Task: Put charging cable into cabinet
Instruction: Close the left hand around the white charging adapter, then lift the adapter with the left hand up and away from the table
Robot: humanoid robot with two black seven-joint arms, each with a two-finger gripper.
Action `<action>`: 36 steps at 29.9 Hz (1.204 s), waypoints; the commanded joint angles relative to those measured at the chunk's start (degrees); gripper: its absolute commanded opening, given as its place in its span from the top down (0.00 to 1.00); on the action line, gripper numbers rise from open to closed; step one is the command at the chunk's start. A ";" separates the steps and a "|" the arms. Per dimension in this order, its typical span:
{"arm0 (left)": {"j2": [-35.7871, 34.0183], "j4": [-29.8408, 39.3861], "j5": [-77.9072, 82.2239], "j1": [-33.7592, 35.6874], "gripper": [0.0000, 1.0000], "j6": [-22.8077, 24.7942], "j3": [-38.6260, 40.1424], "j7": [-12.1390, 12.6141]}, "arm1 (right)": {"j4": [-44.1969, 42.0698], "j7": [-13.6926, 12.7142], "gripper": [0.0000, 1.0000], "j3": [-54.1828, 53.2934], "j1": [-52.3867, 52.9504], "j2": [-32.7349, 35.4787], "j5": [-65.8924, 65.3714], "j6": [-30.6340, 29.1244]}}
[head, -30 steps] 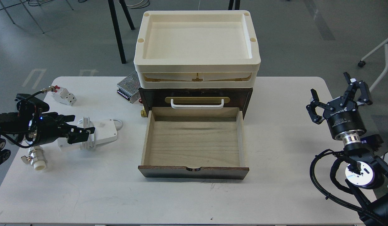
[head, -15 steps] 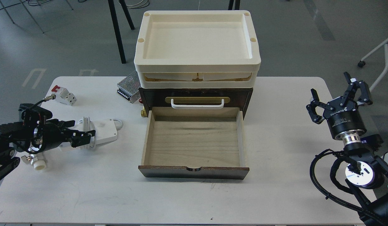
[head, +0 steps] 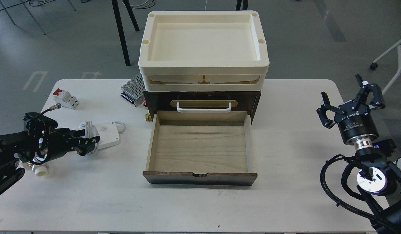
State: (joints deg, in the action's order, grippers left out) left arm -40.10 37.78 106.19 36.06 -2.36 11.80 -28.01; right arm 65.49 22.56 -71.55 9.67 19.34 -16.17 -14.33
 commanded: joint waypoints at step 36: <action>-25.37 12.74 -36.74 9.37 0.99 1.90 11.55 0.01 | -0.01 -0.06 0.00 0.09 0.00 0.00 0.00 0.00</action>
State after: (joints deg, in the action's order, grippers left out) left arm -62.27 47.23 71.85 43.68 -3.53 18.18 -28.00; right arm 65.43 22.52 -71.46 9.67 19.34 -16.17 -14.33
